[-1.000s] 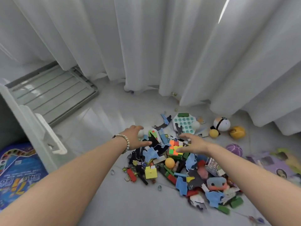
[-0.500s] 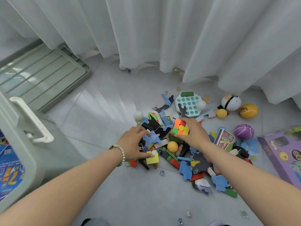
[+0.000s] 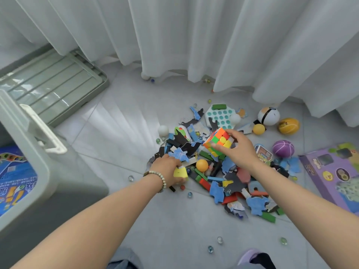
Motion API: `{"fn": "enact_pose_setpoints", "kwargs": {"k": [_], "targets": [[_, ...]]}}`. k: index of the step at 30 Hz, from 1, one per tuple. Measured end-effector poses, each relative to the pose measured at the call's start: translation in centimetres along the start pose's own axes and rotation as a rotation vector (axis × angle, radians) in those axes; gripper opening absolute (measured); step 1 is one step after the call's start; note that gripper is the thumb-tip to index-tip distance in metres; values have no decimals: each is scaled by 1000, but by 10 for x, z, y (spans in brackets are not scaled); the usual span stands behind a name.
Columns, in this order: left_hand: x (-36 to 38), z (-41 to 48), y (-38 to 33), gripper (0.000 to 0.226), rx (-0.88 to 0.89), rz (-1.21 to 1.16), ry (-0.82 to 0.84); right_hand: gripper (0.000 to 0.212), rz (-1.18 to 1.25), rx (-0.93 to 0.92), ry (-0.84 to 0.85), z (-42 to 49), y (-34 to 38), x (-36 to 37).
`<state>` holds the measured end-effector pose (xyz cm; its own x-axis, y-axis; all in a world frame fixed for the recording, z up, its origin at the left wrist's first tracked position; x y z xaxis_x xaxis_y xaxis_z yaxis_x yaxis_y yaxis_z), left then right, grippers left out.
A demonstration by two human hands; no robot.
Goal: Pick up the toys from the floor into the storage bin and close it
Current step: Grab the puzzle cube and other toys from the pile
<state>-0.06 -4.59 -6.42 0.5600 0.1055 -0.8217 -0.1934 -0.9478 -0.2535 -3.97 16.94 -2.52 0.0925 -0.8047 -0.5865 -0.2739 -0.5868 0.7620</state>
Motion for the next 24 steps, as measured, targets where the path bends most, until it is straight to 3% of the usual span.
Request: {"fn": "enact_pose_setpoints", "kwargs": {"k": [5,9,13,18,24], "targets": [[-69,-17,6,46,-98,-437,-108,59,151,50,-16,-12,29,-20],[-167,-59,30,41,-82,-555,-287,36,141,-49,5,-28,108,-41],[-234,-135,92,32,-123,-709,-466,53,146,-162,32,-52,208,-36],[-219,-238,211,32,-381,-780,-562,37,201,-333,221,-106,330,43],[-140,-317,316,32,-649,-964,-621,55,141,-289,458,-147,384,195]]}}
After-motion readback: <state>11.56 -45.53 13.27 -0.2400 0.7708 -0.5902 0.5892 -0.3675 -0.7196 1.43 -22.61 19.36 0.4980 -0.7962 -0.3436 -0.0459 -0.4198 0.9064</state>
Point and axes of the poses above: each hand's wrist, its own z-axis towards the middle knuckle, its own x-axis out of the palm, y = z × x, the point moved 7 cm from there along z, towards the middle knuckle, and after that the axes turned 2 degrees about -y, right-handed, at the moved point
